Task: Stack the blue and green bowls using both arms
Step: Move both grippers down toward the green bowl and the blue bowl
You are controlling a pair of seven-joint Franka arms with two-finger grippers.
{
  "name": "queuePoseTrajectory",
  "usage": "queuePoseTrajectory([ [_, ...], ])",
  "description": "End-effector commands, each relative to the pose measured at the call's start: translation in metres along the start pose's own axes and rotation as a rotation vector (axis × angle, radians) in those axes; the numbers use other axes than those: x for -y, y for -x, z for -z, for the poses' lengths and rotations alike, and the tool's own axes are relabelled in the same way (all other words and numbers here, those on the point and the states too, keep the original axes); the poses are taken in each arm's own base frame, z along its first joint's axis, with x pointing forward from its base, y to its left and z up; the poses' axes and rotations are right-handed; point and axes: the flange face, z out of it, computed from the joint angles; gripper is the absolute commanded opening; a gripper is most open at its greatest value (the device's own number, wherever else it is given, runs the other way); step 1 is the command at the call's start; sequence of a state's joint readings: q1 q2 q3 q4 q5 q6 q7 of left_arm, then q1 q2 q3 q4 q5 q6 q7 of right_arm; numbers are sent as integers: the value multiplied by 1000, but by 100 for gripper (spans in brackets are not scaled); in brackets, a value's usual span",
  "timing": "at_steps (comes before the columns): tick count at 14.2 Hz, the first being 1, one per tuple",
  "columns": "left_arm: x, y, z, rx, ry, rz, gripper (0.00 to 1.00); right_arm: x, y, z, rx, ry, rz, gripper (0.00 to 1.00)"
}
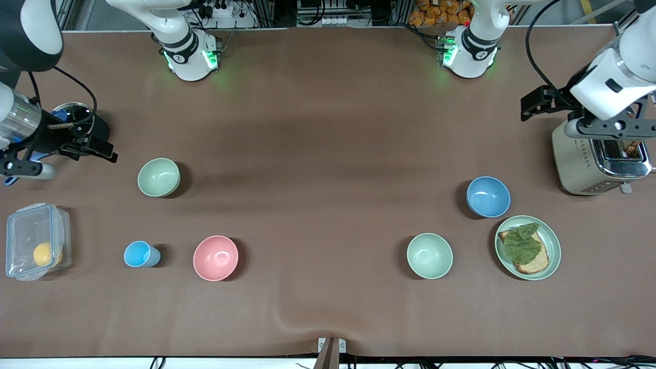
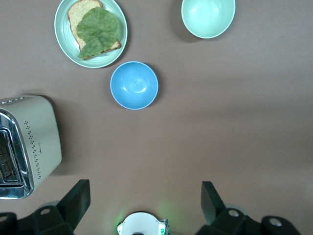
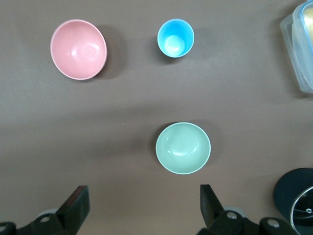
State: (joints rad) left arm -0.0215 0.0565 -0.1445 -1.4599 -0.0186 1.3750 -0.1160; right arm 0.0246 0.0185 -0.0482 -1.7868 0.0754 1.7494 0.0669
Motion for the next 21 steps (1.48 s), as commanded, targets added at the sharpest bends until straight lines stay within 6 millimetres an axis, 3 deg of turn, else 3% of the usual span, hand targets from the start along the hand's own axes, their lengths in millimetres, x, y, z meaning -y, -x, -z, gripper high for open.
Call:
queuePoseTrajectory([
  [1,31,-10,-12,30,25,89,100,-12,13,-45,-21,-4,-15,100],
  [4,58,-41,-61,129,29,162,100,-22,16,-86,-42,17,-9,100],
  [6,92,-53,-89,189,69,202,100,-39,15,-107,-30,26,-10,100],
  [8,94,-57,-127,260,64,204,100,-52,16,-131,-29,65,93,100],
  [10,97,-52,-160,277,31,208,100,-83,24,-154,-51,69,150,100],
  [15,90,-26,-249,216,8,204,100,-123,40,-213,-116,86,190,100],
  [17,94,-19,-282,203,-25,196,100,-129,45,-234,-131,91,200,100],
  [21,109,-17,-324,131,-15,212,100,-132,47,-266,-133,88,187,100],
])
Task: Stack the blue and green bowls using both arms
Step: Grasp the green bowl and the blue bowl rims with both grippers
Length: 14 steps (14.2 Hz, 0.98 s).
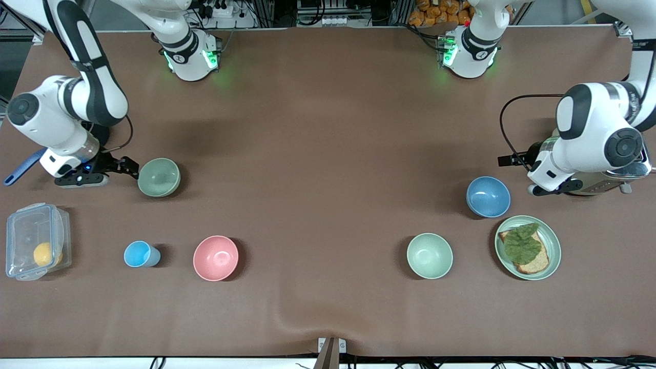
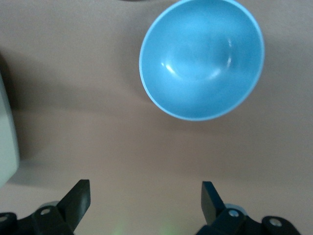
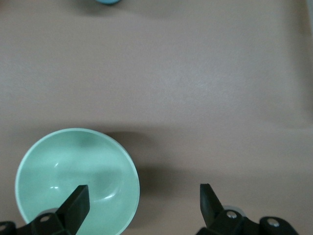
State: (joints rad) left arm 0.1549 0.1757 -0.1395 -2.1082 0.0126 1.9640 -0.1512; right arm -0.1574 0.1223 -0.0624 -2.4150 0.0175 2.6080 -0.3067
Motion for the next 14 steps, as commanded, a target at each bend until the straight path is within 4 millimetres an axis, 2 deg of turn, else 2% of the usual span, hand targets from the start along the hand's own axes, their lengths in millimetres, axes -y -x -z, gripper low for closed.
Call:
queuePoseTrajectory([
  [1,12,0,-22,-63,-17,4,100,-1,3,-21,-16,6,9,100],
  [3,13,-18,-42,-94,-7,2,100,1,6,-38,-18,9,9,98],
  [6,17,-43,-70,-146,20,15,100,14,12,-51,-32,11,19,79],
  [9,14,-66,-81,-167,35,16,100,21,12,-56,-23,8,-7,53],
  [12,10,-78,-91,-186,43,12,100,30,9,-56,-24,6,-19,11],
  [13,9,-79,-90,-197,44,9,100,33,8,-55,-26,4,-36,2],
  [14,5,-79,-88,-203,45,4,100,40,5,-53,-27,3,-46,0],
])
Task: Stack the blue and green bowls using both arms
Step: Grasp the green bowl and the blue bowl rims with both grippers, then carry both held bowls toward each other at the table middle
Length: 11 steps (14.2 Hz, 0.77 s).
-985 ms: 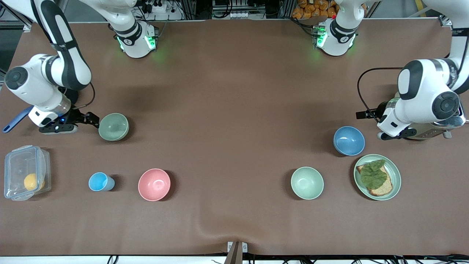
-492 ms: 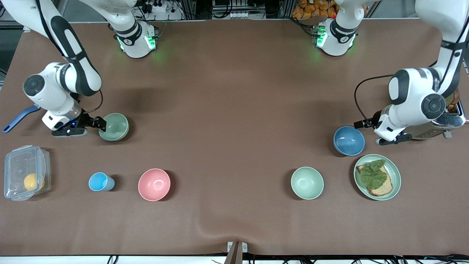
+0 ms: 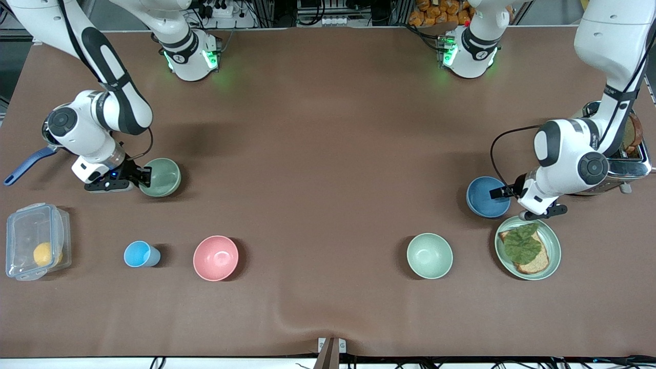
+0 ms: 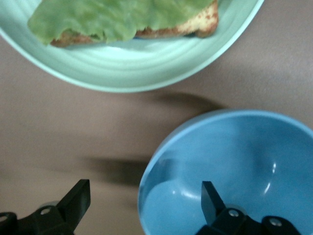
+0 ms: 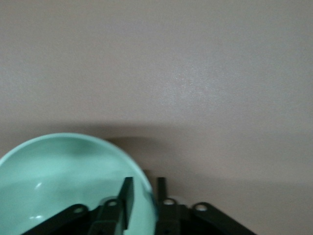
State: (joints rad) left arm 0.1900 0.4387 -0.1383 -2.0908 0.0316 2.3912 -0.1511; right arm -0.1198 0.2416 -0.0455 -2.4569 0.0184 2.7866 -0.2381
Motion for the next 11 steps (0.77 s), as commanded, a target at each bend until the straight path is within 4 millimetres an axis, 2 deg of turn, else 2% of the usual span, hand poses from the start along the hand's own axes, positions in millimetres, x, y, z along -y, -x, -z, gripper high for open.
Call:
queuePoseTrajectory([
  [1,-7,-6,2,-29,-11,-16,75,20,-4,6,-14,-4,-56,0],
  [2,-8,-8,2,-41,-8,-5,35,31,-8,12,-24,-6,-79,0],
  [3,-9,-8,2,-42,-8,-4,0,45,-13,20,-24,-10,-98,0],
  [7,-18,-6,3,-45,-10,-26,0,102,-34,49,29,-25,-255,0],
  [9,-16,-6,4,-47,-9,-25,0,146,-42,64,21,-59,-368,0],
  [11,-12,-7,14,-62,-9,-27,0,189,-53,78,22,-116,-480,0],
])
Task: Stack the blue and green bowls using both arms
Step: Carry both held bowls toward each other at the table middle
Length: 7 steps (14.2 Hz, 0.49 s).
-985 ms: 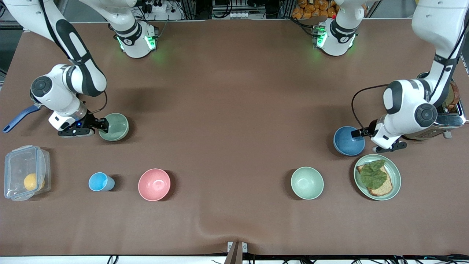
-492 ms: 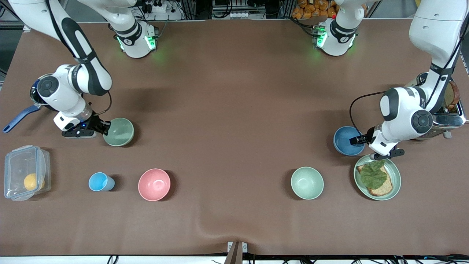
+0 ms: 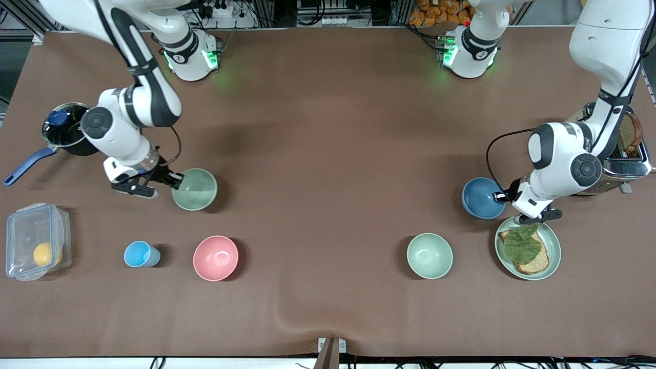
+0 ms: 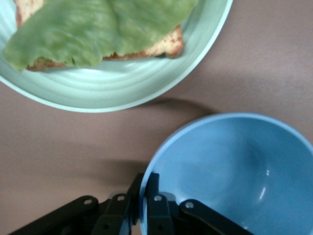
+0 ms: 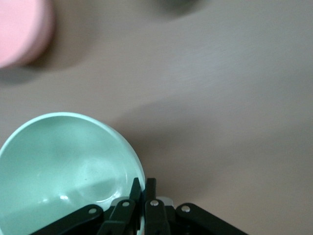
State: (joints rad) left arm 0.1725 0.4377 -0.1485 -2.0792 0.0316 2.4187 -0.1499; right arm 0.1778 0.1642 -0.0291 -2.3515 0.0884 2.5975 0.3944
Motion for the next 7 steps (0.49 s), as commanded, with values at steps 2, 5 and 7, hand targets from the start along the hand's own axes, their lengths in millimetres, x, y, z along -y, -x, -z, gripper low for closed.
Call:
queuePoseTrajectory([
  [2,5,-4,28,-52,-15,8,0,74,15,22,11,-68,-171,0],
  [5,3,-3,67,-90,-10,11,0,126,45,28,15,-86,-209,0],
  [7,-10,-1,82,-110,21,18,0,155,70,29,25,-92,-249,0],
])
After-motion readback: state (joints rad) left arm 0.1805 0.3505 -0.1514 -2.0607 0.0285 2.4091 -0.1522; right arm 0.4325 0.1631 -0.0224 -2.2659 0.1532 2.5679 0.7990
